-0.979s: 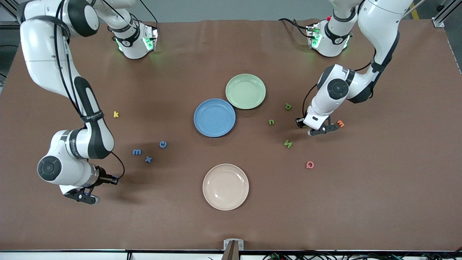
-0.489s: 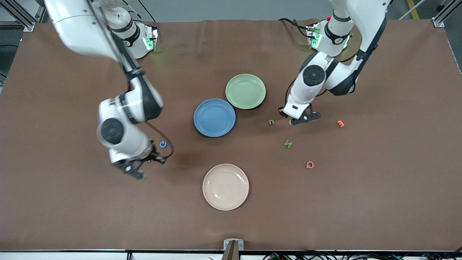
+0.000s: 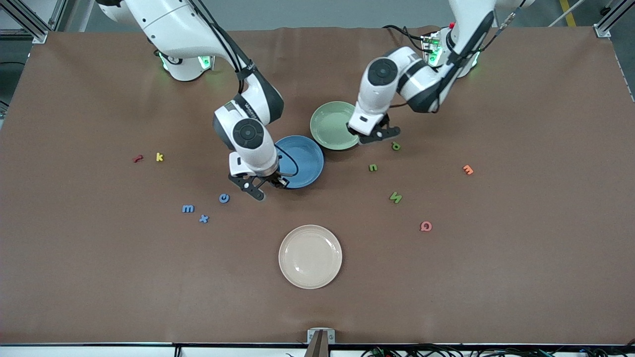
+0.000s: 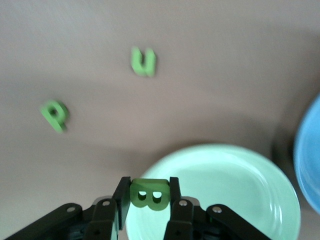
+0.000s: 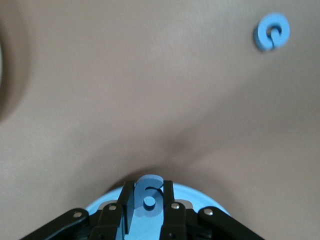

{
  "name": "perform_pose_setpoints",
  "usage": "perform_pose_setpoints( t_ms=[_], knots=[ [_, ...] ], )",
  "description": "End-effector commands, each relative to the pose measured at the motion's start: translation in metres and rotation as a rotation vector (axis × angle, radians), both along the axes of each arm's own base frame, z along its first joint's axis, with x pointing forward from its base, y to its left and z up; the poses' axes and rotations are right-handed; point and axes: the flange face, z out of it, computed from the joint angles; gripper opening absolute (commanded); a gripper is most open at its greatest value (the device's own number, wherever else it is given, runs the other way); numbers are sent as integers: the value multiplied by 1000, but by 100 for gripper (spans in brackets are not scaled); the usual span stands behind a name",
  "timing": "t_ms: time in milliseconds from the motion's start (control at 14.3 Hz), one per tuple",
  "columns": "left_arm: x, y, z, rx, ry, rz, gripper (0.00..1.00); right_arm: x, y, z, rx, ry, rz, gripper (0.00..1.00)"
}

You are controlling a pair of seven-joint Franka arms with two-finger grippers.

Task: Sort letters by color into matching plates

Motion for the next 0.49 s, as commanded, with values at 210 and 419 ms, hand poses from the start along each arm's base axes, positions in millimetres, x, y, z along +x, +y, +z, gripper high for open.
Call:
perform_pose_setpoints(
  t_ms=[210,419],
  knots=[
    [-64,-49,-13,37,28,8,27,-35,20,-3,-17,4,-58,2],
    [-80,-60,-22,29,44,-14,27,-39,24,-5,-19,8,-58,14]
  ],
)
